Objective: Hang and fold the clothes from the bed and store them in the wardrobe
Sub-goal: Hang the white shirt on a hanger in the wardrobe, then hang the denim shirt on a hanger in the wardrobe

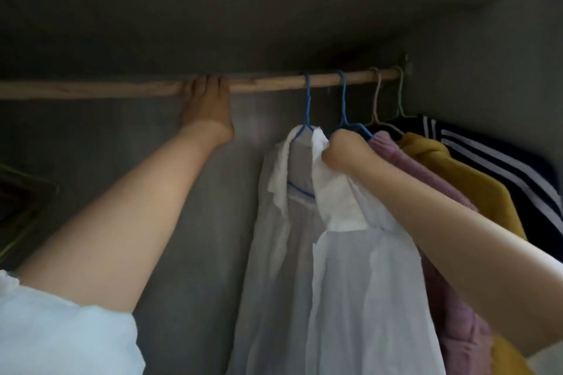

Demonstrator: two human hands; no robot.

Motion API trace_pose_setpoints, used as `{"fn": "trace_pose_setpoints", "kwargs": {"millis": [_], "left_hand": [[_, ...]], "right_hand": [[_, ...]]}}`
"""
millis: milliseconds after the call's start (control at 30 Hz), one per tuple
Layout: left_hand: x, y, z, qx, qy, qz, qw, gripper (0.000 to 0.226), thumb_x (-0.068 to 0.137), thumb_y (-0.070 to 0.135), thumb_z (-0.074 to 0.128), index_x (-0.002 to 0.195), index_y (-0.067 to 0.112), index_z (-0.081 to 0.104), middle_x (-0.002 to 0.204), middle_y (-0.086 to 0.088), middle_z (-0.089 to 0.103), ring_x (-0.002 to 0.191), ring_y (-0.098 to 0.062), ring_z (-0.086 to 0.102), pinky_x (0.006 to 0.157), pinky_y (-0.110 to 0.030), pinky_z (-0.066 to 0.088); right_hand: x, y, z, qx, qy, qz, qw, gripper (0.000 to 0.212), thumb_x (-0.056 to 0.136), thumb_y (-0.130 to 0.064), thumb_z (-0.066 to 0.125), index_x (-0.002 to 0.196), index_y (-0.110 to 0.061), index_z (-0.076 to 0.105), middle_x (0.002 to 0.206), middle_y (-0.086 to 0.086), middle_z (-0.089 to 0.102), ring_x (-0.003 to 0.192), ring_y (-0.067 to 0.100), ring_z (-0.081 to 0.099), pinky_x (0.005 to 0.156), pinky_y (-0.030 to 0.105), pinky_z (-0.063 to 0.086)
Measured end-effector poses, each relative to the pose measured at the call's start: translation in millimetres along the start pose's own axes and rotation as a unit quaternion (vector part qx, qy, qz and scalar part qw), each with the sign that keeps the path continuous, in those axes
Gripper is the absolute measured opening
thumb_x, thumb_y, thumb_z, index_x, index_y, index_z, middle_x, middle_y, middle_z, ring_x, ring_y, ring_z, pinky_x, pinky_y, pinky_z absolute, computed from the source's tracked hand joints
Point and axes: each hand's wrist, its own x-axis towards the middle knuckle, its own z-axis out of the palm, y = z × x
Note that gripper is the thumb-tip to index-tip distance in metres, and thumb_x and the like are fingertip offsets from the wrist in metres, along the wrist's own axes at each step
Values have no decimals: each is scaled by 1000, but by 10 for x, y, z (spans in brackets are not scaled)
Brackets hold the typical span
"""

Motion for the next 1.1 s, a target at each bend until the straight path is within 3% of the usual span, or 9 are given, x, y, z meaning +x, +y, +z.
{"fn": "trace_pose_setpoints", "kwargs": {"millis": [167,267,400,567,700,833,1100], "left_hand": [[-83,-95,-76,-10,-56,38,998,82,86,22,56,146,2,6,154,-15,8,142,-27,5,115,-36,0],[-193,-76,-155,-34,-92,53,994,74,87,24,54,146,4,14,155,-15,3,143,-29,0,116,-38,3],[-566,236,-312,-106,-87,97,986,46,90,24,49,130,2,45,136,-20,39,129,-34,33,103,-41,29],[-1012,916,-547,-203,-43,193,959,37,92,20,43,121,0,53,124,-22,51,117,-37,44,94,-41,36],[-1462,1700,-905,-322,-47,281,903,32,92,19,43,114,1,58,120,-20,54,114,-36,47,88,-38,40],[-2162,2741,-1492,-368,-117,397,832,33,92,19,42,116,3,57,122,-17,54,116,-34,48,89,-36,41],[-3888,4354,-3143,-422,-144,561,697,36,90,21,45,120,4,55,126,-15,54,117,-31,50,90,-36,44]], "right_hand": [[-77,-108,114,-66,13,16,998,31,94,-11,39,117,3,53,120,19,57,112,32,53,79,30,40],[-199,-128,139,-115,23,17,993,36,96,-21,39,124,-1,49,125,18,53,115,33,51,86,33,42],[-494,-68,24,-191,61,-15,980,43,95,-30,40,131,-7,41,130,19,44,118,36,45,91,35,40],[-1163,357,-366,-263,91,-17,960,45,88,-22,50,131,-11,44,128,15,43,119,35,42,93,40,43],[-1872,1007,-777,-294,72,57,951,44,86,-34,36,118,-11,56,119,14,50,116,31,45,95,41,42],[-2916,1704,-1363,-317,72,178,929,36,88,-18,48,123,-14,57,125,12,51,121,30,44,101,40,38],[-5332,2549,-2567,-342,74,401,847,32,89,-11,48,119,-11,60,127,12,53,120,30,47,98,36,40]]}}
